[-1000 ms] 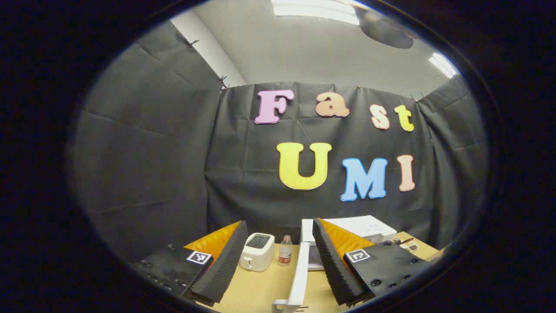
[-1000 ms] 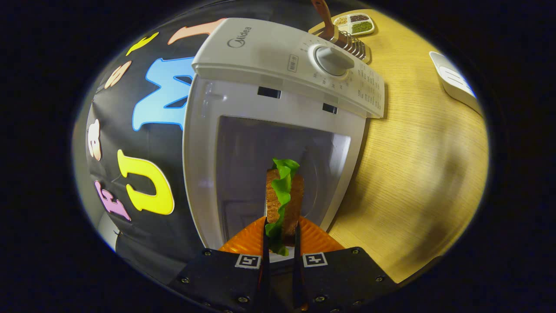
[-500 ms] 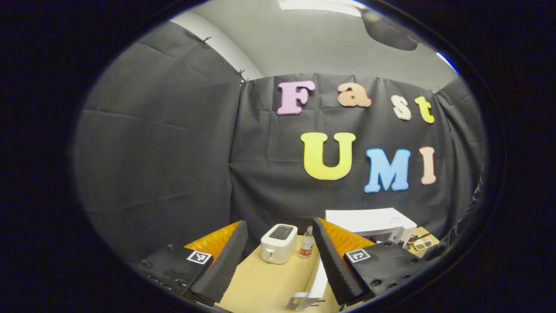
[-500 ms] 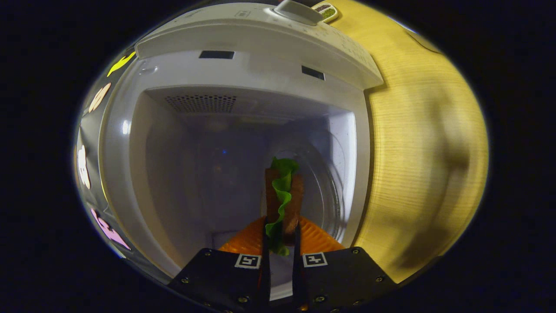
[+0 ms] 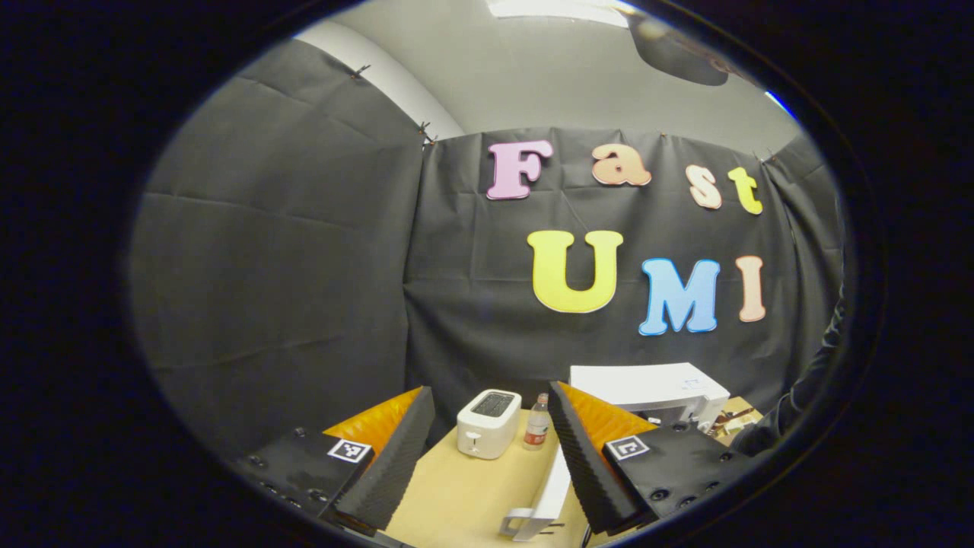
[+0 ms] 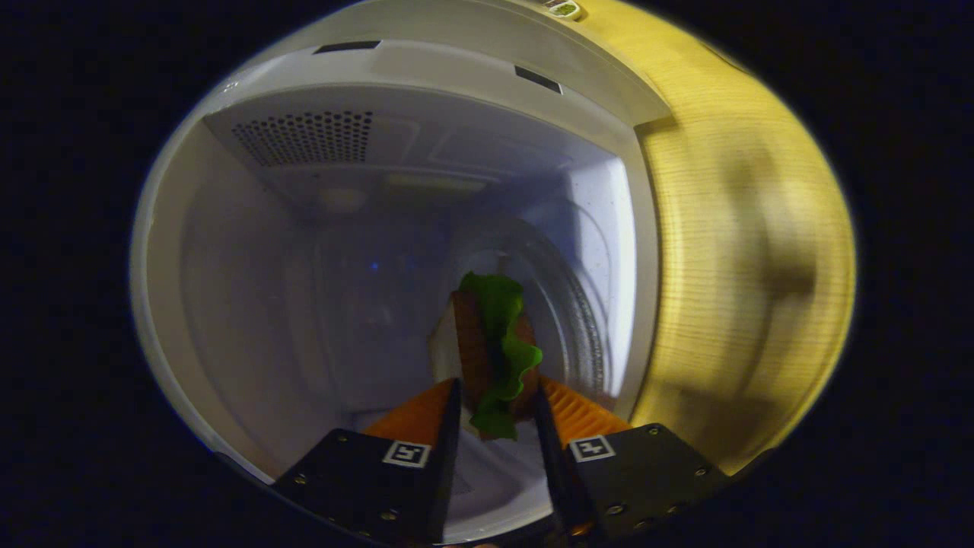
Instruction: Open the microwave oven with the left hand, put the food in, and close the microwave oven.
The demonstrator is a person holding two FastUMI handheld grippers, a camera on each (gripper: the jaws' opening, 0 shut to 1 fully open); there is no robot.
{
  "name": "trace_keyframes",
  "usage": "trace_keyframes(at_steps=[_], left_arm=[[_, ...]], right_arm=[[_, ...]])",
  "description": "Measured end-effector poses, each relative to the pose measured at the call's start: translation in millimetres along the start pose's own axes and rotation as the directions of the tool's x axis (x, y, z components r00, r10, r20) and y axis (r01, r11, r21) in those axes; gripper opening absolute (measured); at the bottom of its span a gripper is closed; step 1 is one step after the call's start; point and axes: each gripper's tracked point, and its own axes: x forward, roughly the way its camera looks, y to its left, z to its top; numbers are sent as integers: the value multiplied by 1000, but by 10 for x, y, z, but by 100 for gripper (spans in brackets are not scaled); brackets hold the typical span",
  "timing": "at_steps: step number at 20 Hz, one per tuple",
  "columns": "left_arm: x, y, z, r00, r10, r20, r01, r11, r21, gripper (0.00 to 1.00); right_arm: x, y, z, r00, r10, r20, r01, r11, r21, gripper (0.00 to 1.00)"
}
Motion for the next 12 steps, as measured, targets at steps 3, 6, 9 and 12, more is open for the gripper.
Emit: trace_keyframes(at_steps=[3, 6, 9, 12], left_arm=[[63, -186, -7, 999, -38, 8, 38, 999, -5, 97], [98, -430, -27, 995, -97, 28, 97, 995, -4, 97], [190, -734, -34, 985, -169, 38, 169, 985, -17, 97], [303, -1075, -69, 967, -250, 49, 252, 967, -40, 97]], right_arm=[[-153, 11, -64, 998, -9, -62, 3, 994, -105, 92], [-462, -8, -45, 994, -1, -110, -20, 982, -190, 94], [-806, -85, 37, 983, 4, -186, -73, 929, -362, 94], [-1308, -88, 220, 957, 20, -288, -192, 789, -583, 94]])
